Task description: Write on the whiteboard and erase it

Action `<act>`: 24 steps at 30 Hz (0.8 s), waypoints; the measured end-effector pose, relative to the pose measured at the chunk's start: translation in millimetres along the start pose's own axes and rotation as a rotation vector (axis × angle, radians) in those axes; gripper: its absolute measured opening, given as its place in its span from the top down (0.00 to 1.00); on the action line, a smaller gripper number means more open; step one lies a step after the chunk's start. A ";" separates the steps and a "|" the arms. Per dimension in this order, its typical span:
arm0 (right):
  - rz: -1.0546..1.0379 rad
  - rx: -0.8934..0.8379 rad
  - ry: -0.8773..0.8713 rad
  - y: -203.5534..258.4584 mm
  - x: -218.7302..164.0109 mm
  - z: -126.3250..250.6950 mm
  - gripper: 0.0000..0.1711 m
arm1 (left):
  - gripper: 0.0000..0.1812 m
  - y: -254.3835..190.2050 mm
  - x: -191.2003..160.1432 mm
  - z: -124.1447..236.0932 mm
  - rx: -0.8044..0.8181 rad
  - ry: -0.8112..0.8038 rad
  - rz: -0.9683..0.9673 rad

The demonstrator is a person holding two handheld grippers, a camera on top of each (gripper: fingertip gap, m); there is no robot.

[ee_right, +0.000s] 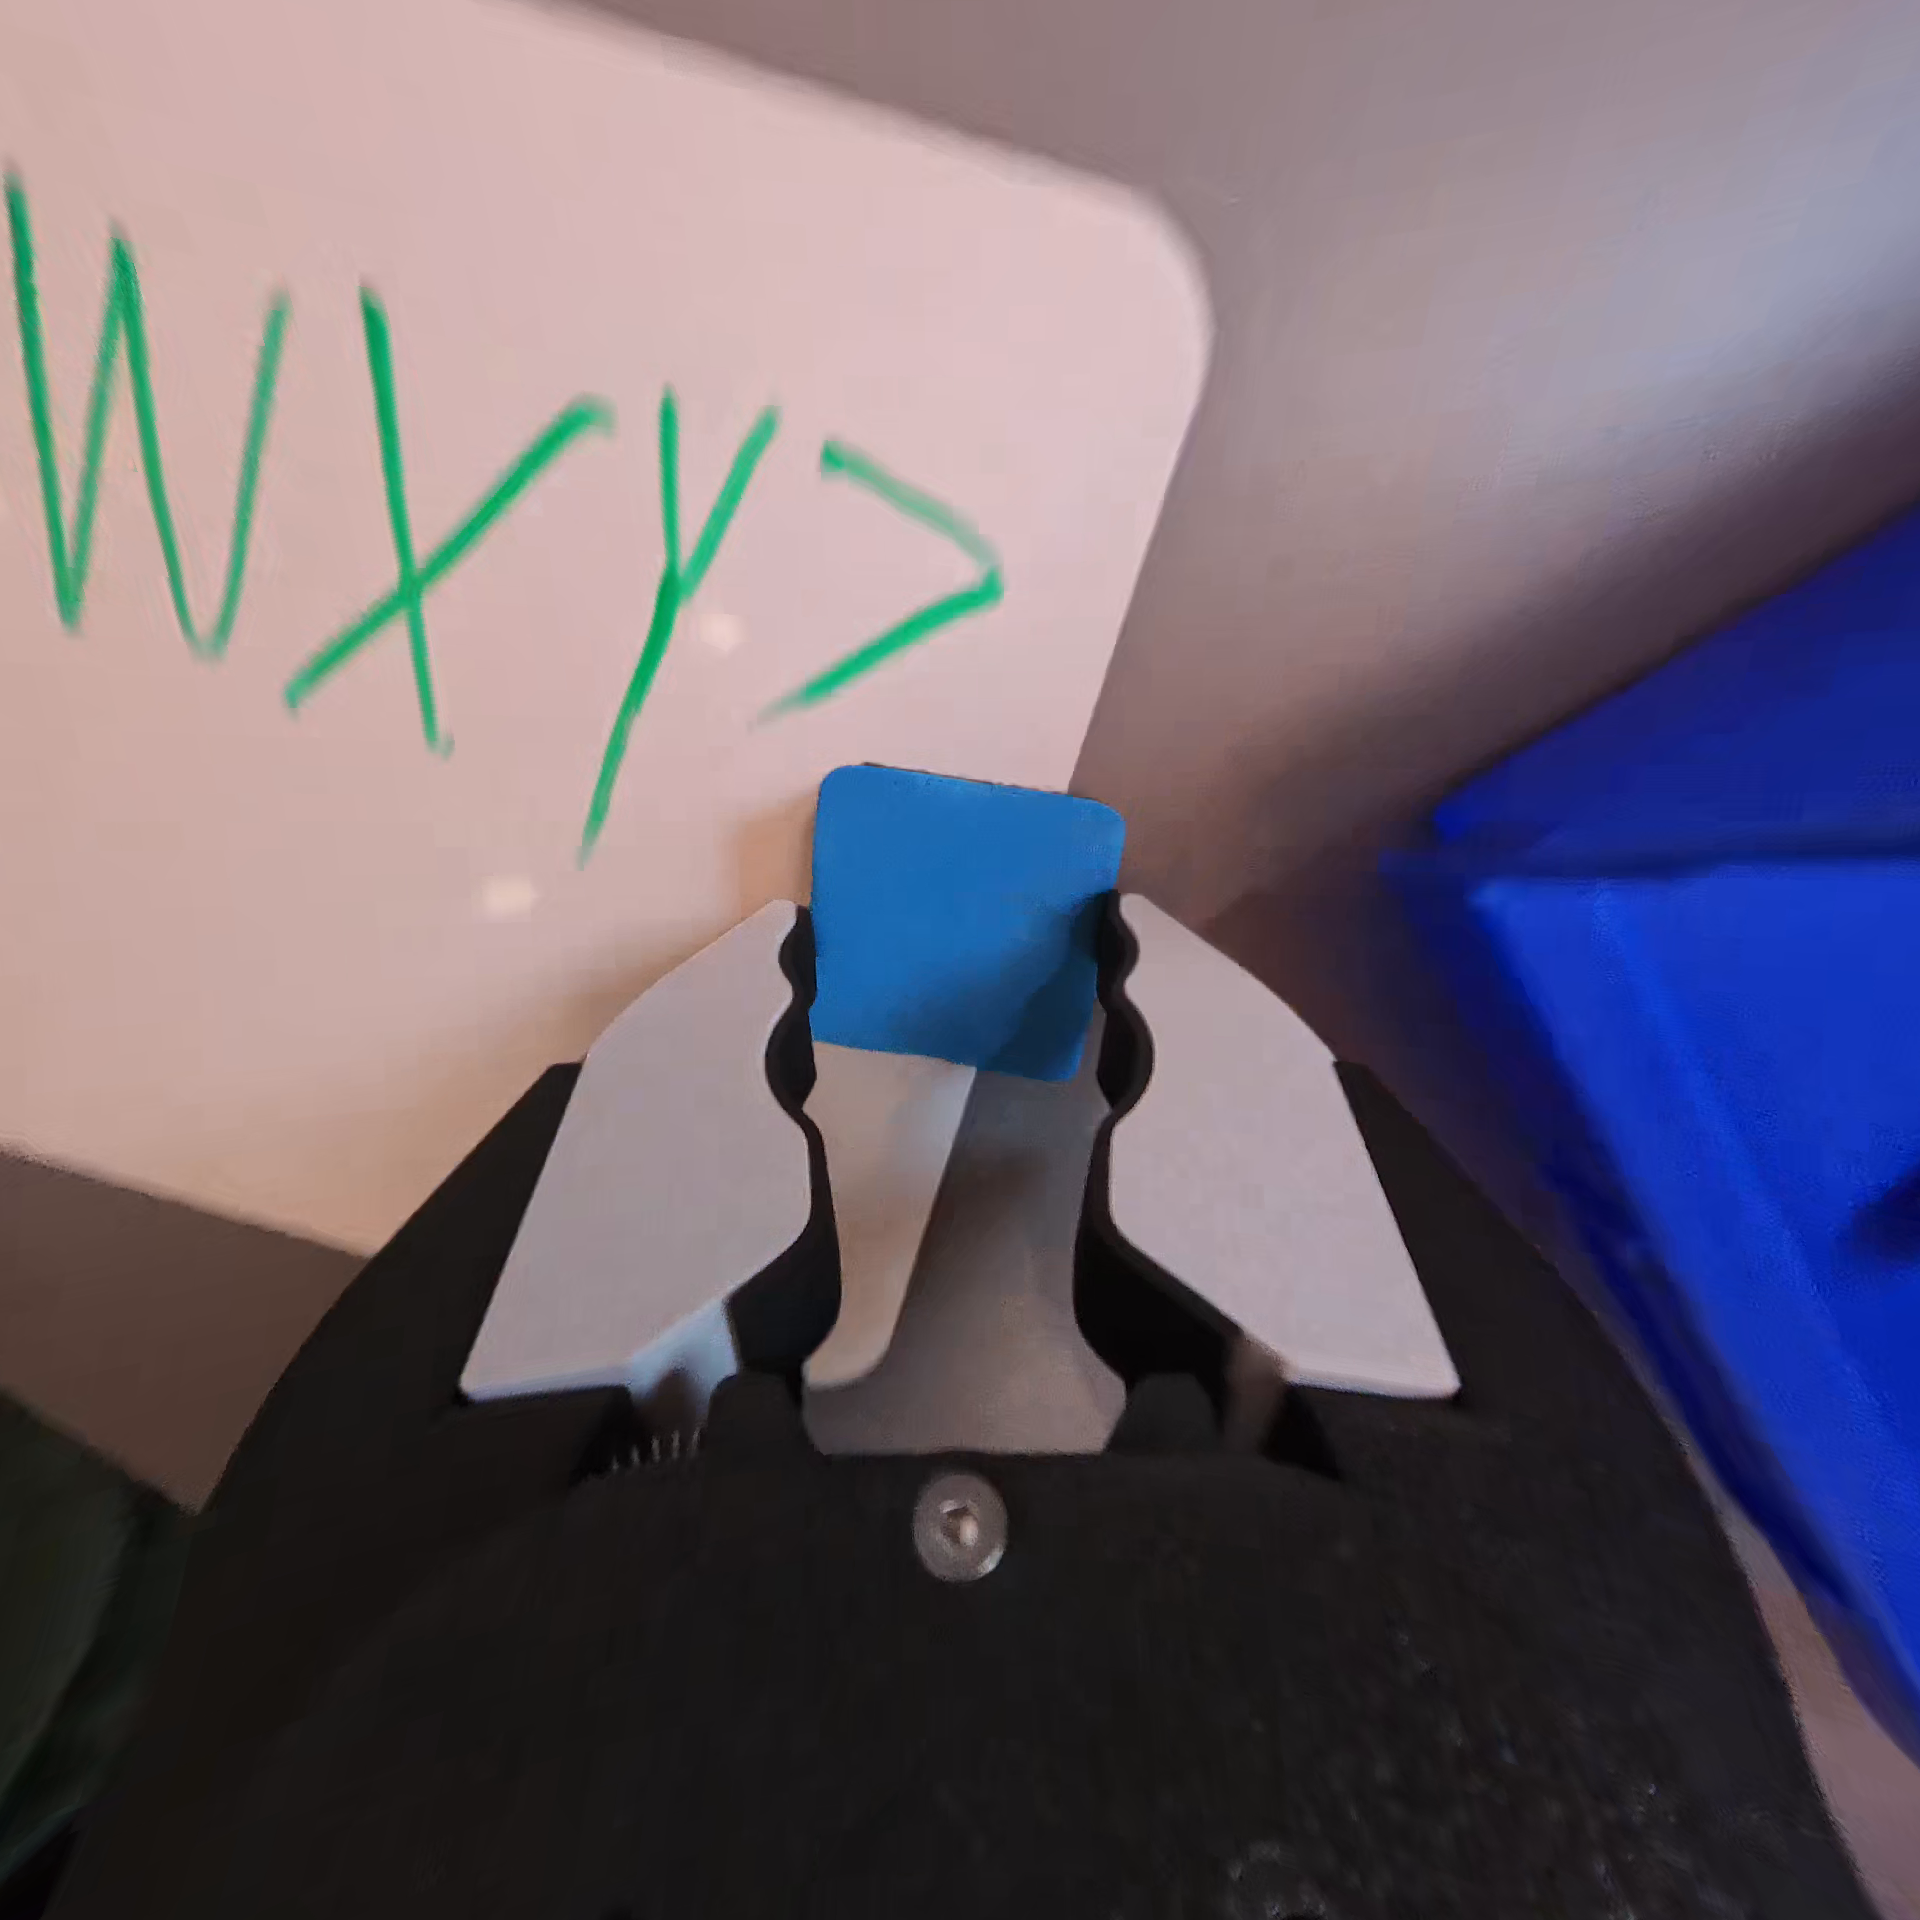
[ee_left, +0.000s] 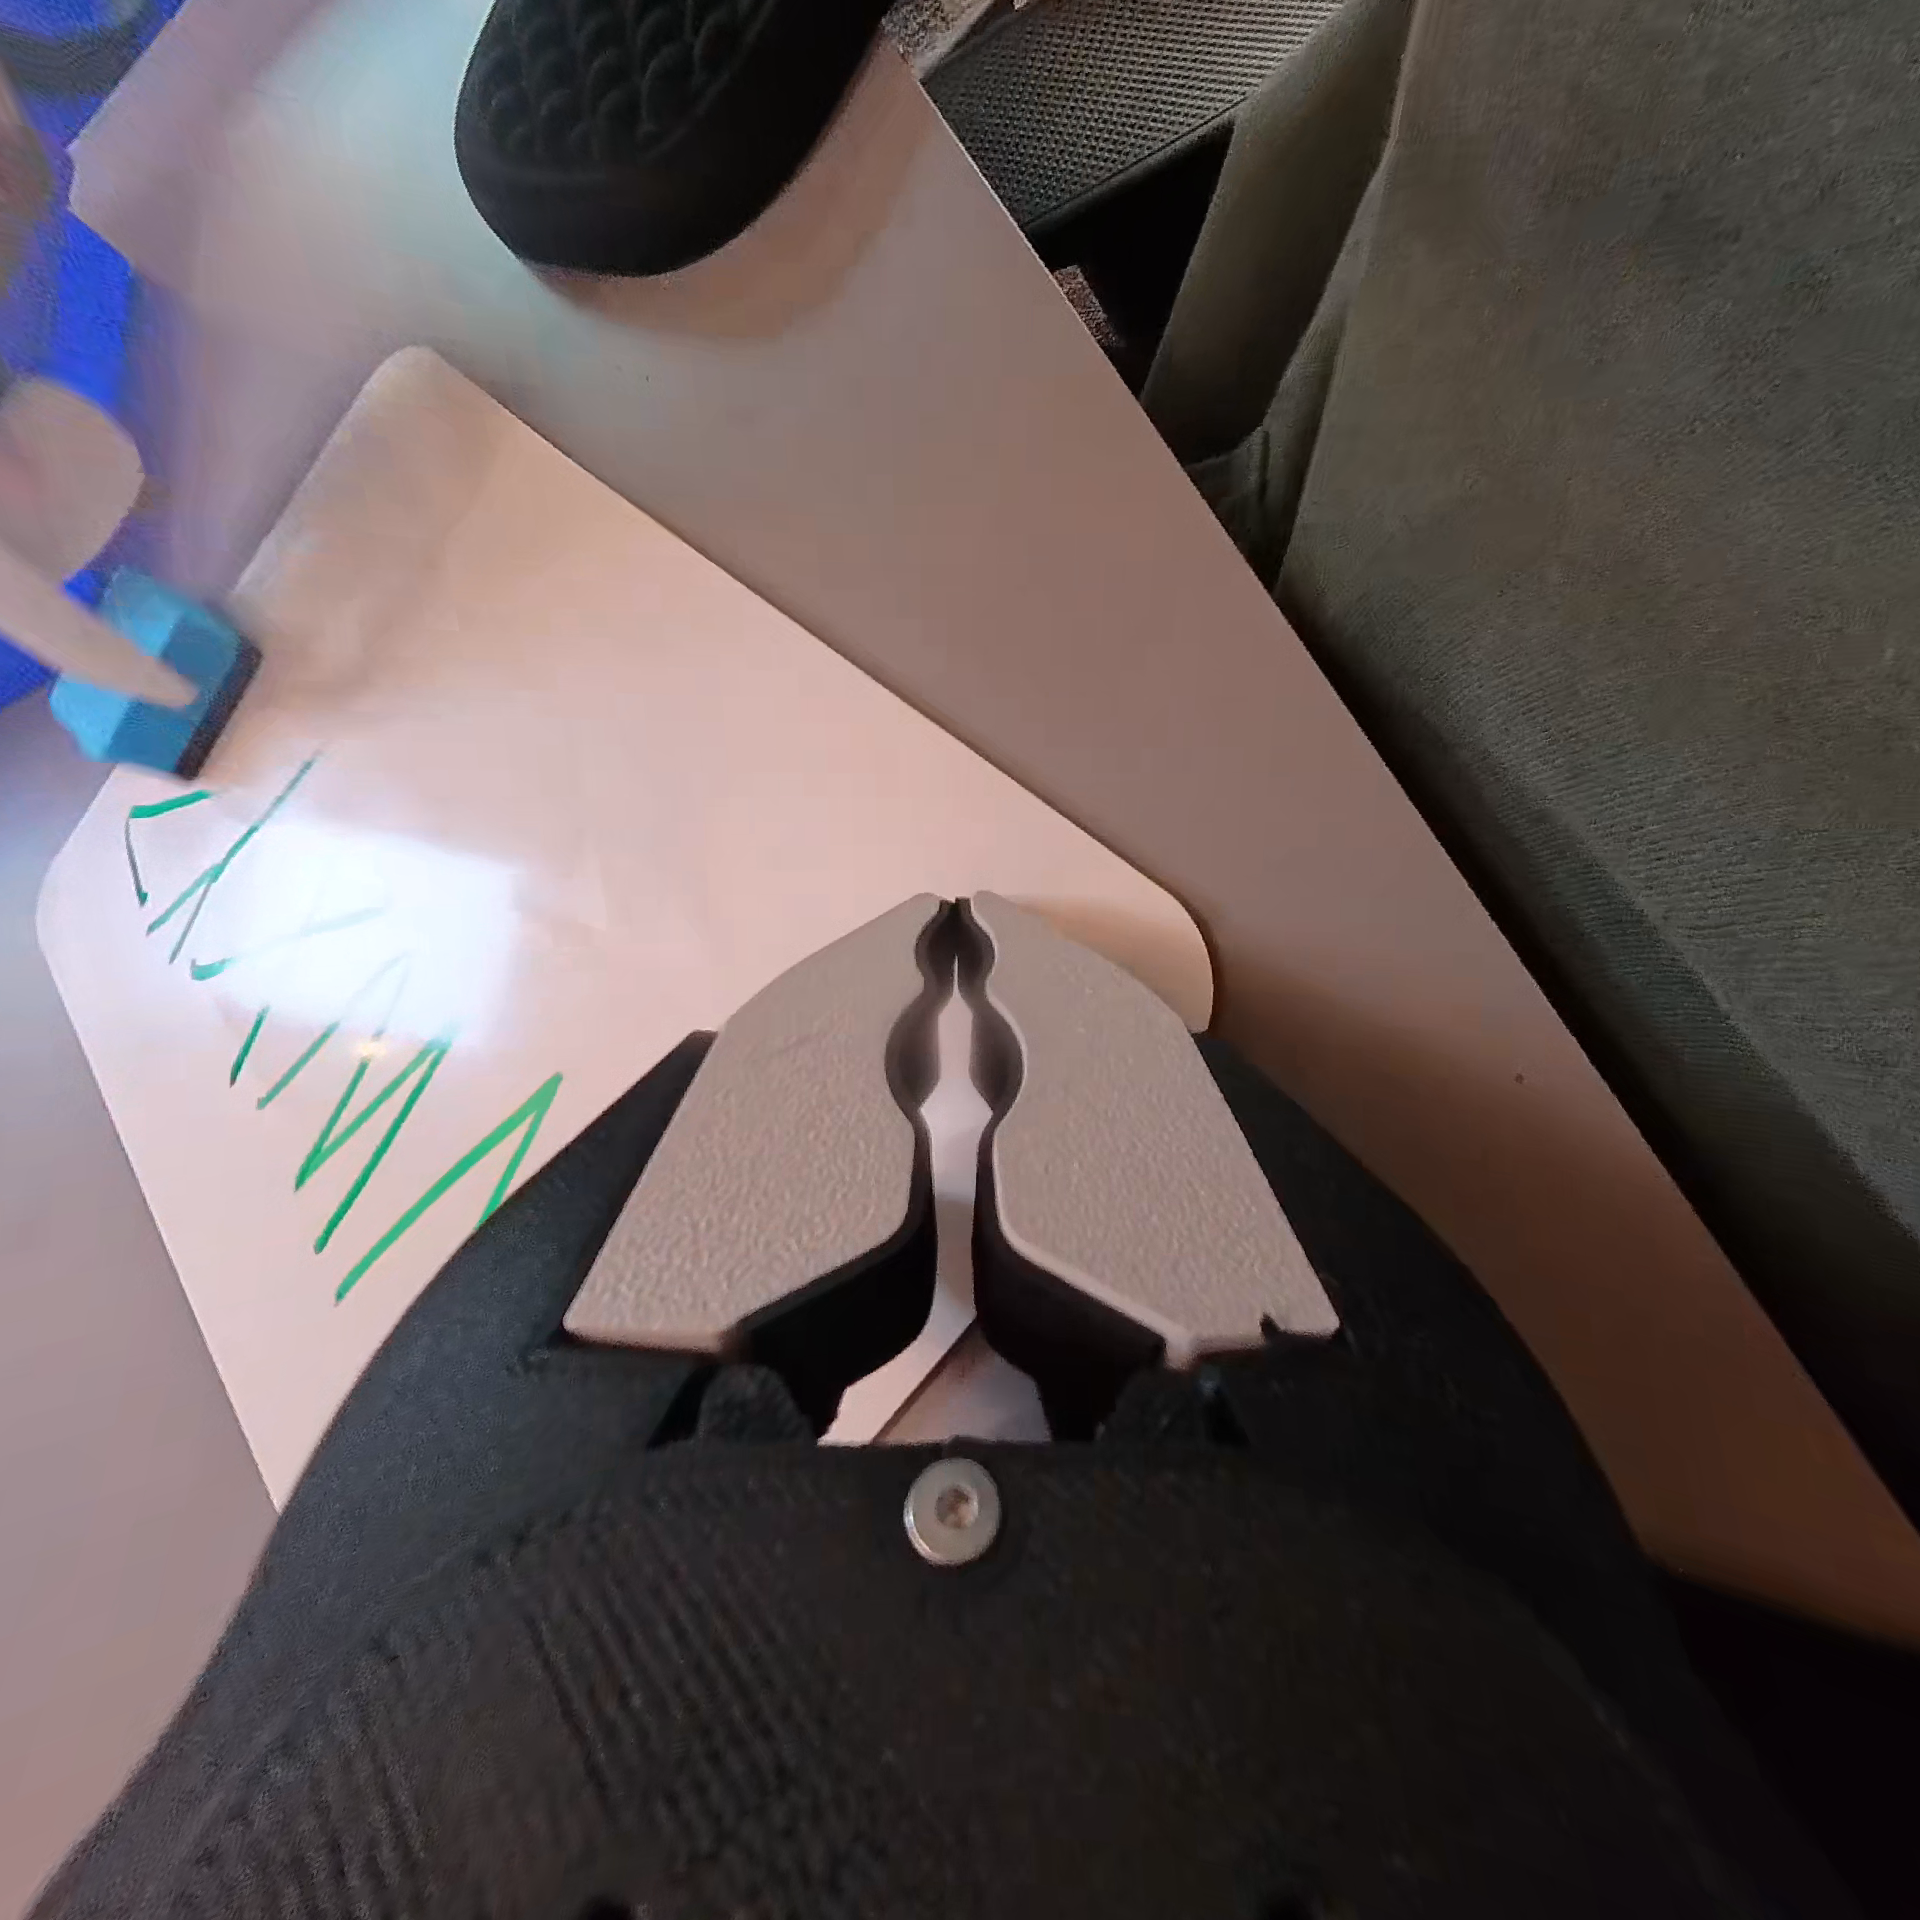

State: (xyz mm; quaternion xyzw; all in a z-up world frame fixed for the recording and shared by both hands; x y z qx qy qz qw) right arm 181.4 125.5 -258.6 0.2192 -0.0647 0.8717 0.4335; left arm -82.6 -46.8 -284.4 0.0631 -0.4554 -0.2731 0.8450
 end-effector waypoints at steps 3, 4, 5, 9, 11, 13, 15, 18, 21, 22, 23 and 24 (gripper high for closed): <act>0.139 0.060 -0.030 38.0 13.9 -11.3 0.69 | 1.00 -1.0 0.1 0.3 0.007 0.003 -0.001; 0.203 0.101 0.005 56.7 6.3 -8.6 0.69 | 1.00 -0.7 0.0 0.4 0.004 0.004 0.005; 0.264 0.128 0.047 68.8 -3.5 -3.9 0.69 | 1.00 0.0 -0.1 0.4 0.003 0.007 0.014; 0.179 0.033 0.076 28.7 9.0 -5.5 0.69 | 1.00 0.2 0.1 0.1 0.007 0.010 0.016; 0.128 0.020 0.005 20.2 37.2 -20.1 0.69 | 1.00 -0.6 0.3 0.2 0.013 0.015 0.012; 0.241 0.085 -0.017 55.1 45.9 -28.6 0.69 | 1.00 -1.0 0.4 0.6 0.006 0.013 0.020; 0.368 0.158 0.059 85.5 28.2 -21.1 0.69 | 1.00 -0.7 0.3 0.7 0.007 0.015 0.021; 0.299 0.110 0.144 54.5 15.9 -10.5 0.69 | 1.00 -1.3 0.5 0.7 0.012 0.017 0.008; 0.191 -0.011 0.062 14.3 50.6 -24.2 0.69 | 1.00 -1.5 0.6 0.7 0.015 0.018 0.007; 0.202 0.016 0.022 22.1 60.5 -31.2 0.69 | 1.00 -1.5 0.5 0.8 0.014 0.017 0.008; 0.234 0.067 0.003 39.1 64.1 -35.8 0.69 | 1.00 -1.2 0.3 1.0 0.015 0.018 0.010; 0.289 0.100 0.009 57.3 60.6 -35.8 0.69 | 1.00 -0.5 -0.1 1.2 0.019 0.022 0.009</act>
Point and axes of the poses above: each gripper's, where its closed fingertips meet, z back along the fingers, x out of its top, y = z × x across the jaws, the point moved 7 cm from there along z, back along the fingers, and after that the axes turned 8 degrees about -y, right-handed, at the moved point
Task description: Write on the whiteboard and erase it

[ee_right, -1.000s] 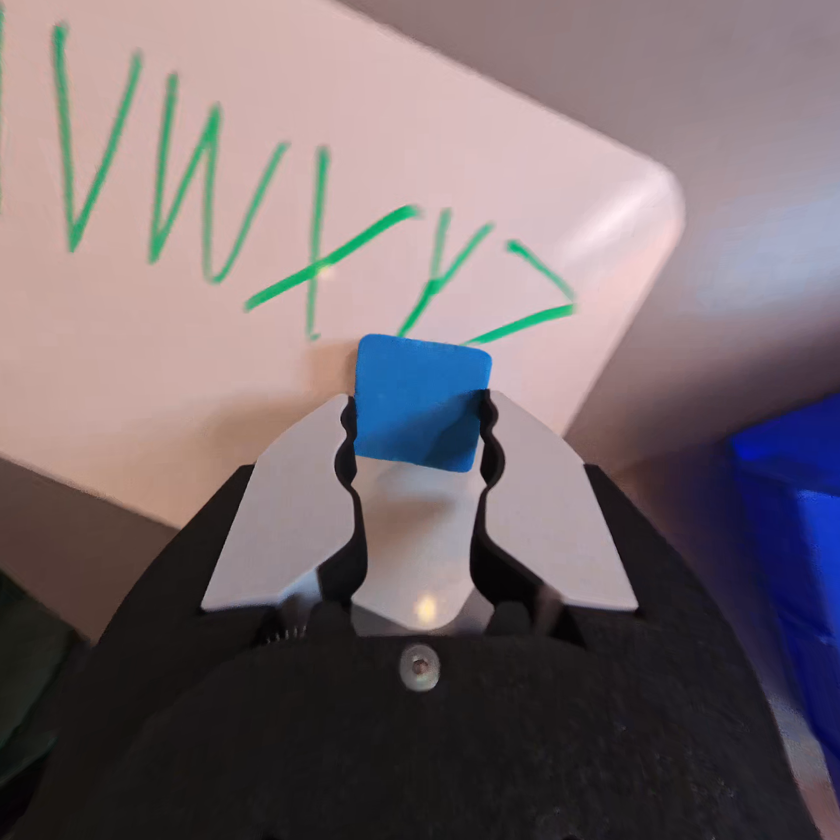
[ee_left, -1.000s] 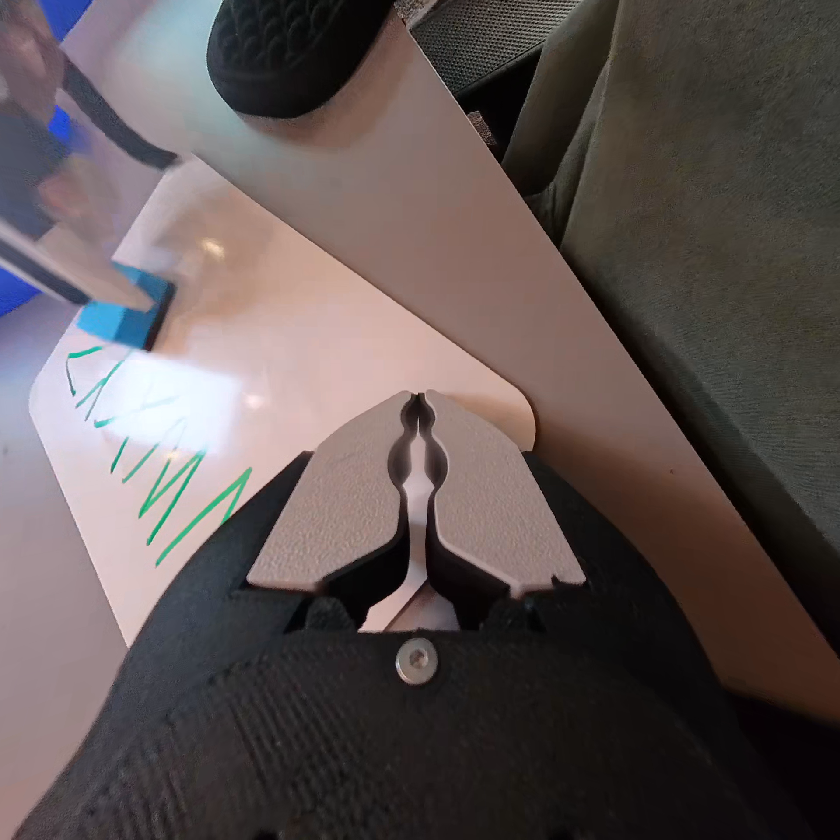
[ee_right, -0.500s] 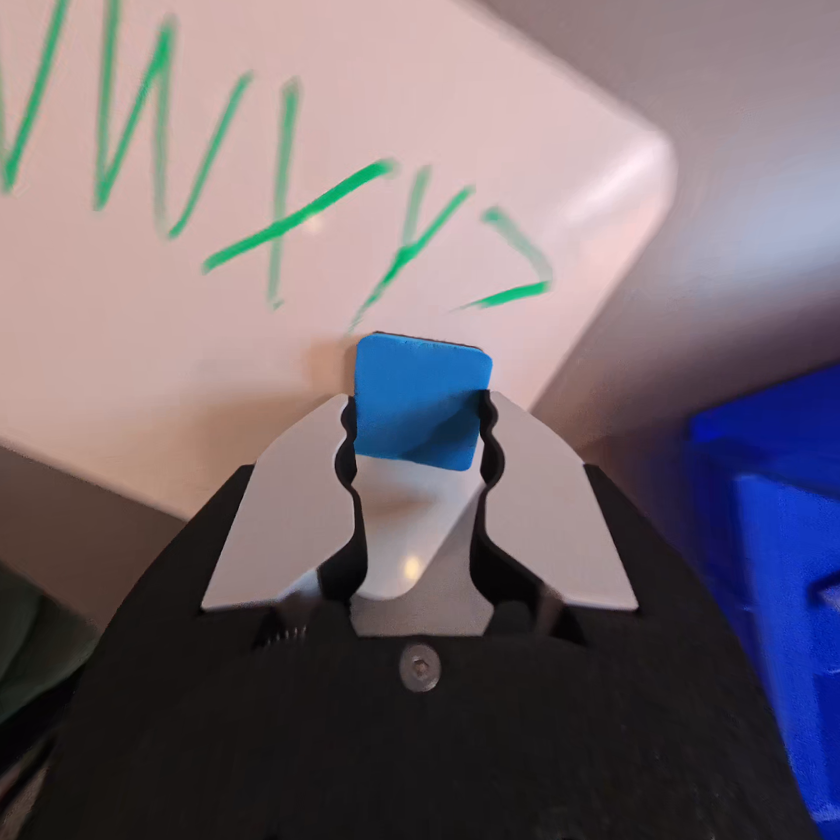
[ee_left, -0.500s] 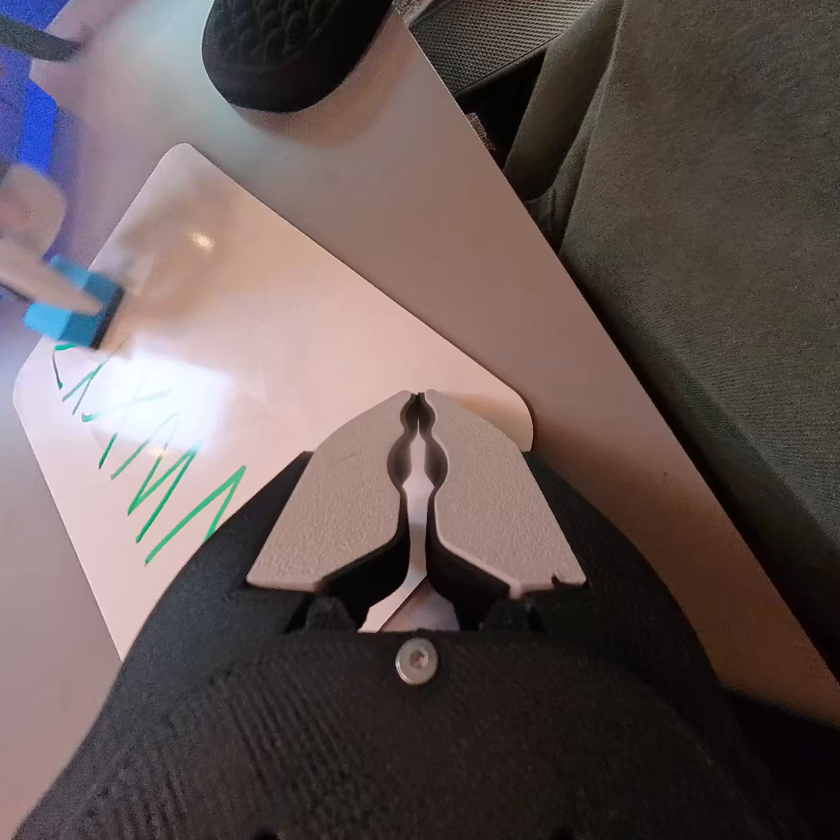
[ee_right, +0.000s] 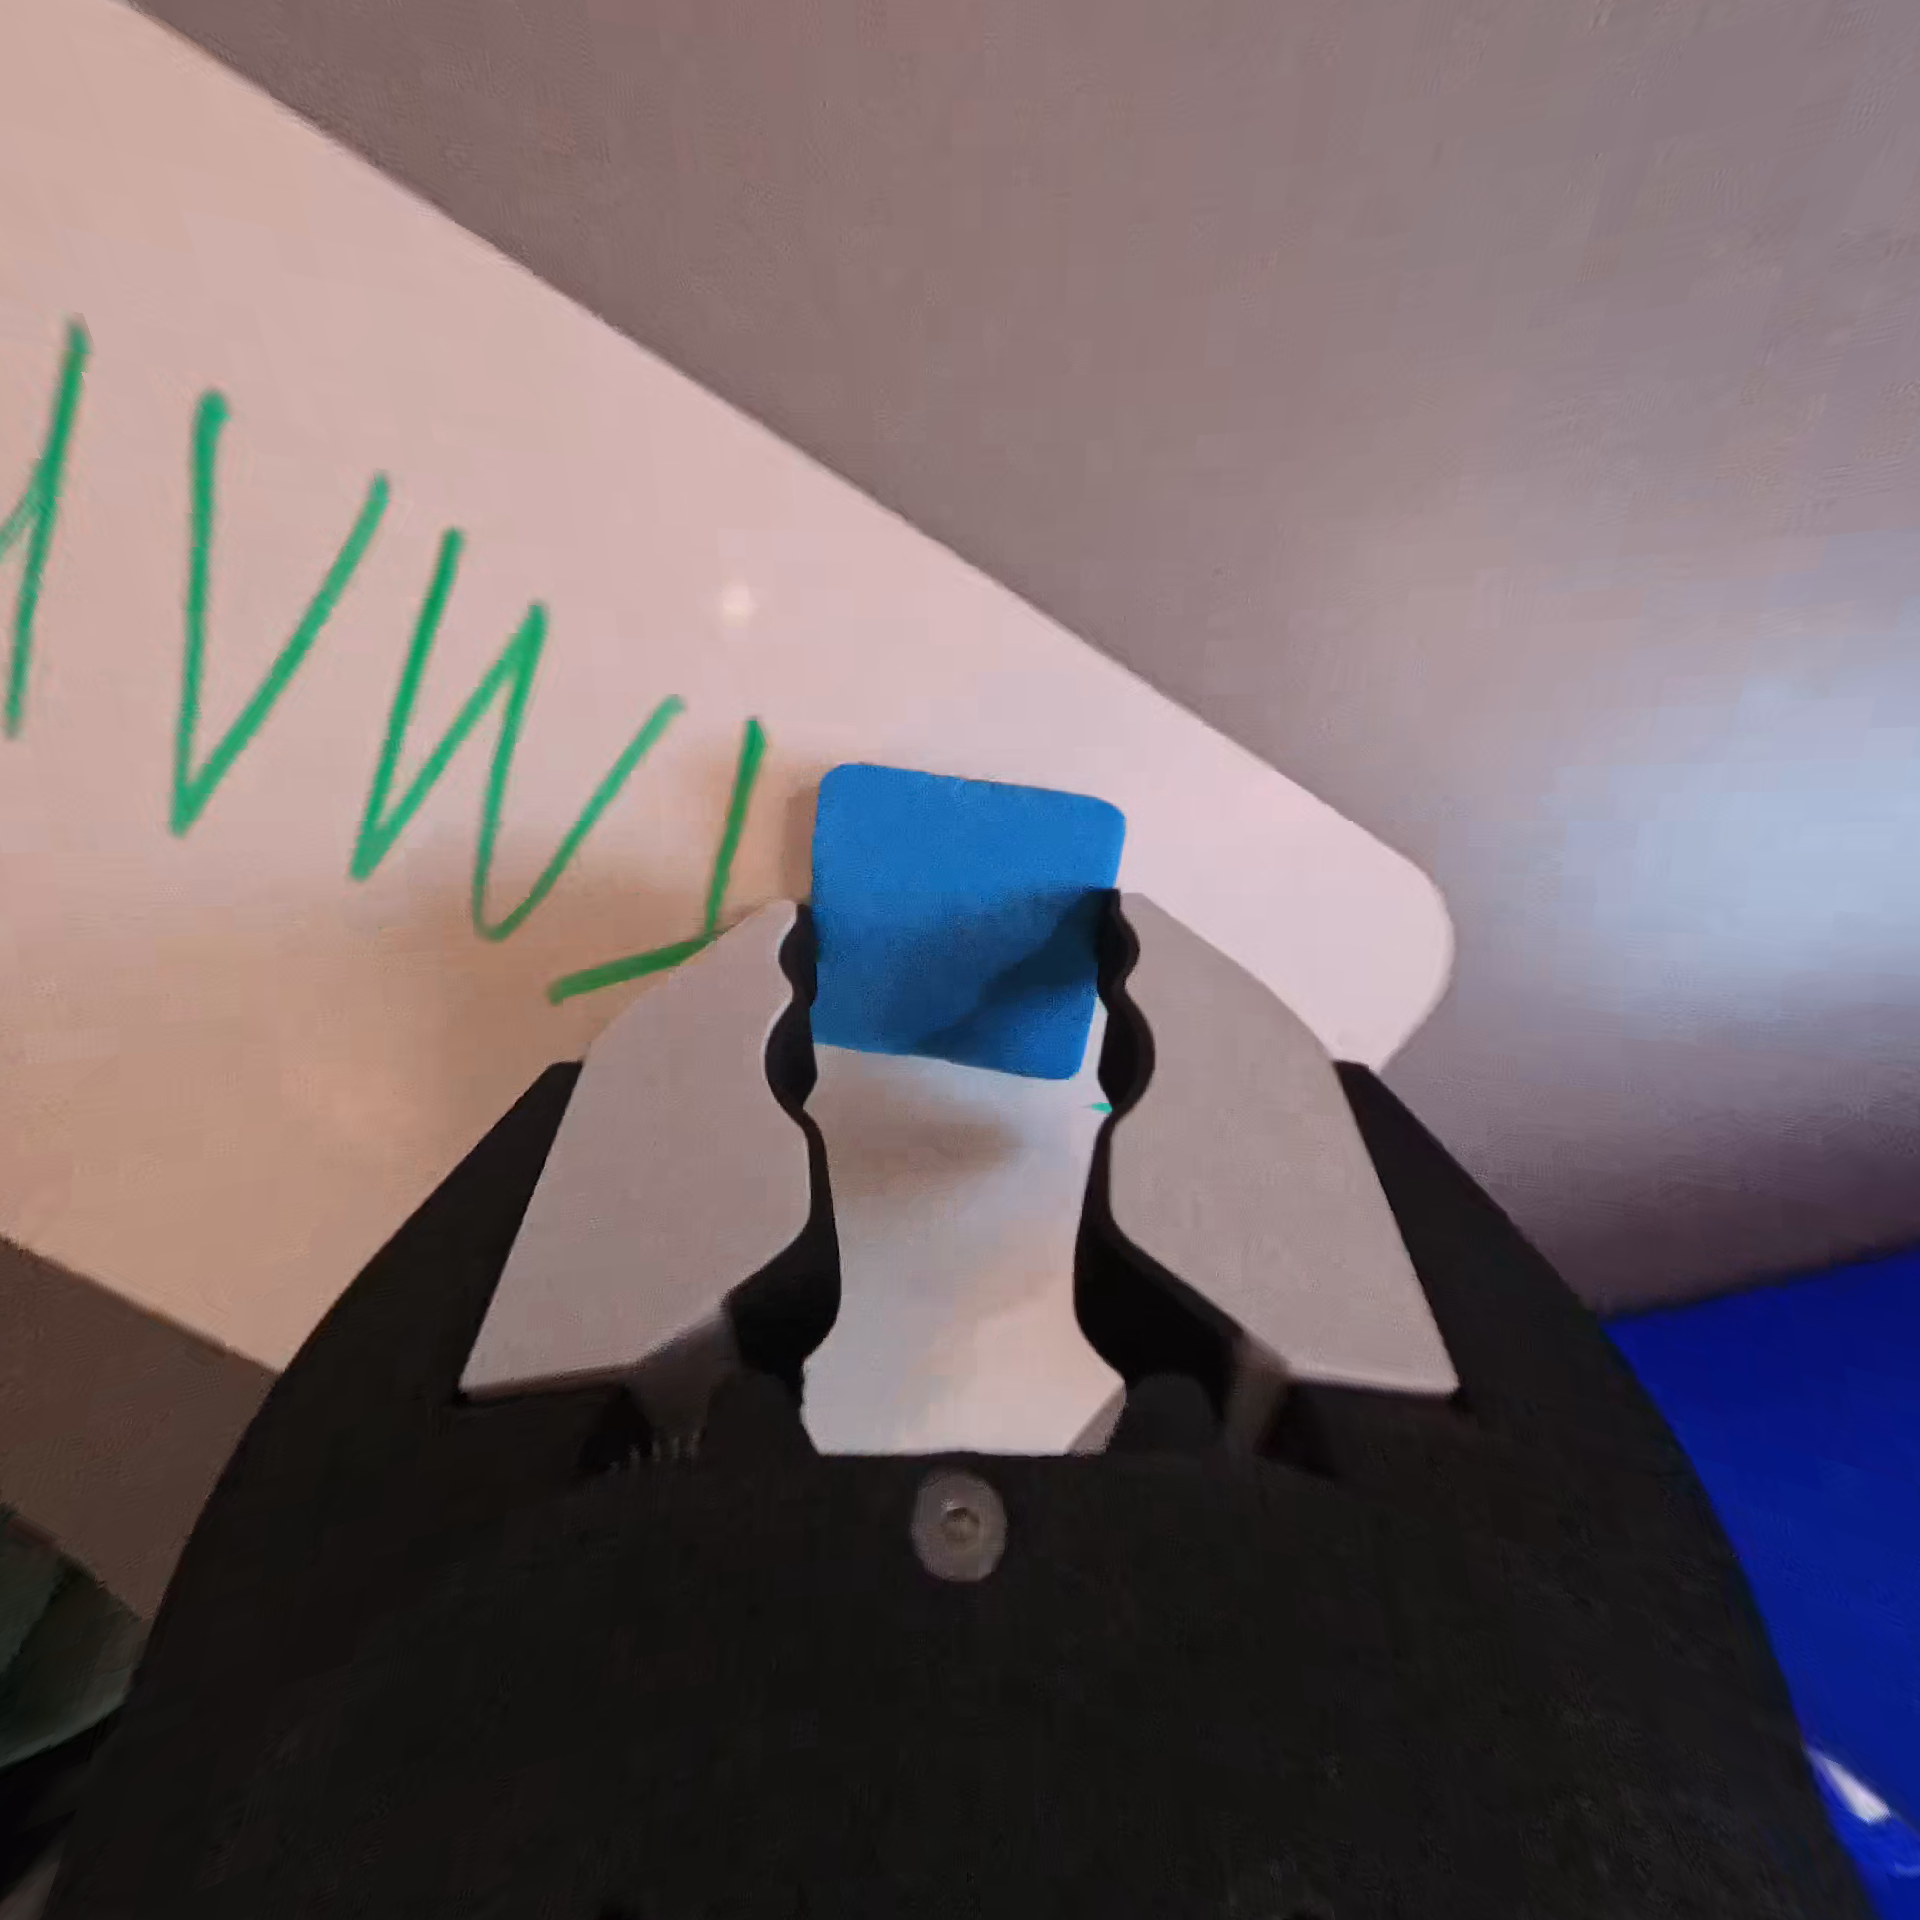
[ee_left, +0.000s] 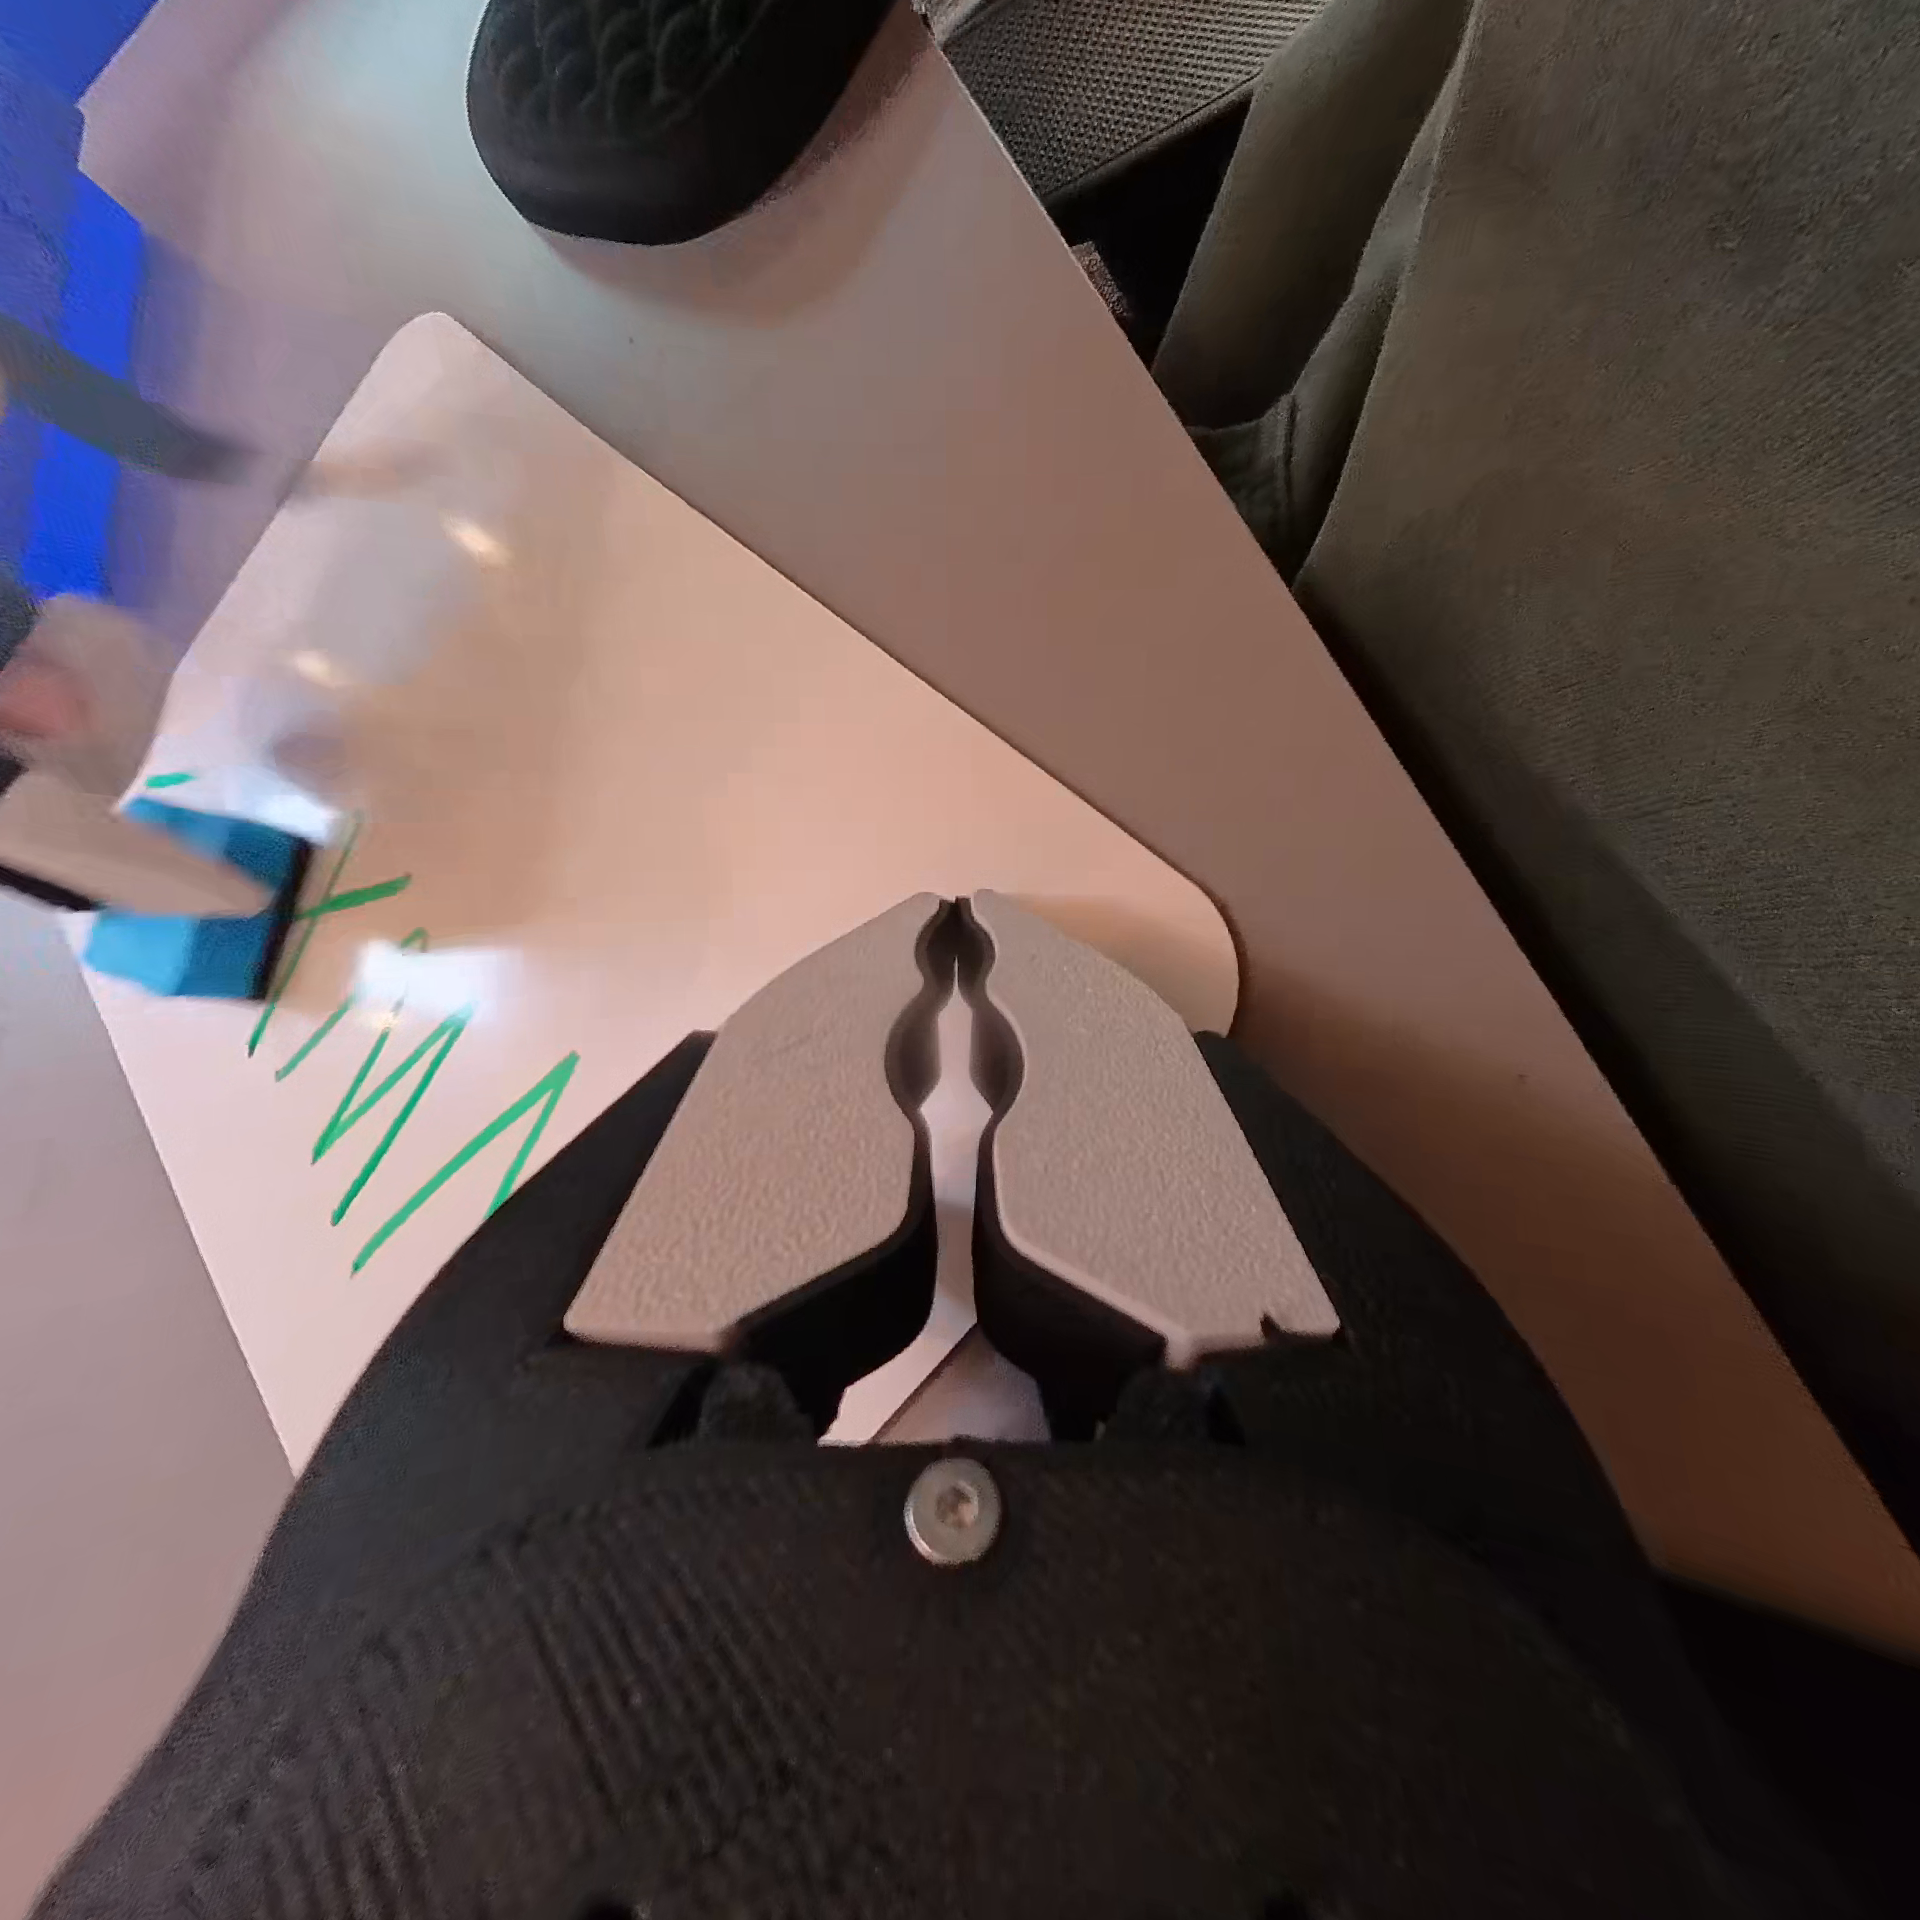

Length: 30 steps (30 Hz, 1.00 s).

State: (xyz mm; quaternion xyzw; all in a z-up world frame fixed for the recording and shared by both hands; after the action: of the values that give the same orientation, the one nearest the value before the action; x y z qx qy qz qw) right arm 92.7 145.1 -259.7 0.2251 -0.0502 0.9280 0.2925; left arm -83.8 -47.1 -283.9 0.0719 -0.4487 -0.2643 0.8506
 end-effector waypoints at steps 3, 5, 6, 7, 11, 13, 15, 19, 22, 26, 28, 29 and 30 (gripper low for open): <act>0.099 0.069 0.082 34.0 -27.7 13.9 0.69 | 1.00 -0.4 -0.2 0.4 -0.004 -0.007 0.008; 0.023 0.053 0.141 14.6 -48.8 26.6 0.69 | 1.00 -0.9 0.4 0.2 0.002 -0.002 -0.006; -0.012 -0.016 0.161 -5.5 -52.3 29.5 0.69 | 1.00 -1.3 0.8 -0.1 0.004 0.000 -0.010; -0.060 -0.052 0.150 -22.2 -49.1 28.8 0.69 | 1.00 -1.7 1.2 -0.2 0.007 0.001 -0.010; -0.022 -0.003 0.042 -0.6 -17.2 9.6 0.69 | 1.00 -3.0 1.3 -0.1 0.025 0.003 -0.001; 0.094 0.082 0.076 45.7 -28.5 14.0 0.69 | 1.00 -3.0 1.6 -0.1 0.025 0.007 0.003; 0.151 0.096 0.115 60.5 -53.5 26.6 0.69 | 1.00 -2.9 1.6 -0.1 0.022 0.004 0.011; -0.161 -0.041 0.053 -17.4 -65.3 35.3 0.69 | 1.00 -5.7 3.6 -0.6 0.017 0.003 0.009; -0.127 -0.067 0.028 -20.5 -46.0 25.3 0.69 | 1.00 -7.0 4.2 -0.7 0.023 0.002 0.008; -0.086 -0.092 0.029 -15.3 -47.9 31.6 0.64 | 1.00 -6.6 3.8 -0.5 0.018 -0.003 0.014; -0.110 -0.087 -0.006 -18.0 -48.5 37.9 0.63 | 1.00 -6.7 3.5 -0.2 0.018 -0.007 0.012; -0.130 -0.073 -0.022 -18.5 -48.5 40.0 0.62 | 1.00 -6.8 3.4 -0.2 0.018 -0.008 0.012; -0.147 -0.060 -0.028 -18.5 -48.9 40.3 0.62 | 1.00 -6.9 3.4 0.0 0.019 -0.008 0.011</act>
State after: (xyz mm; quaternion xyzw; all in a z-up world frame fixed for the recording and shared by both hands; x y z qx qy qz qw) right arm 154.4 125.8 -246.2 0.2325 -0.0654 0.8989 0.3654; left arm -84.9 -54.7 -283.9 0.0765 -0.4550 -0.2558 0.8496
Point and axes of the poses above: each gripper's, where its closed fingertips meet, z back along the fingers, x out of its top, y = z × x across the jaws, the point moved 7 cm from there along z, back along the fingers, and after that the axes turned 8 degrees about -y, right-handed, at the moved point
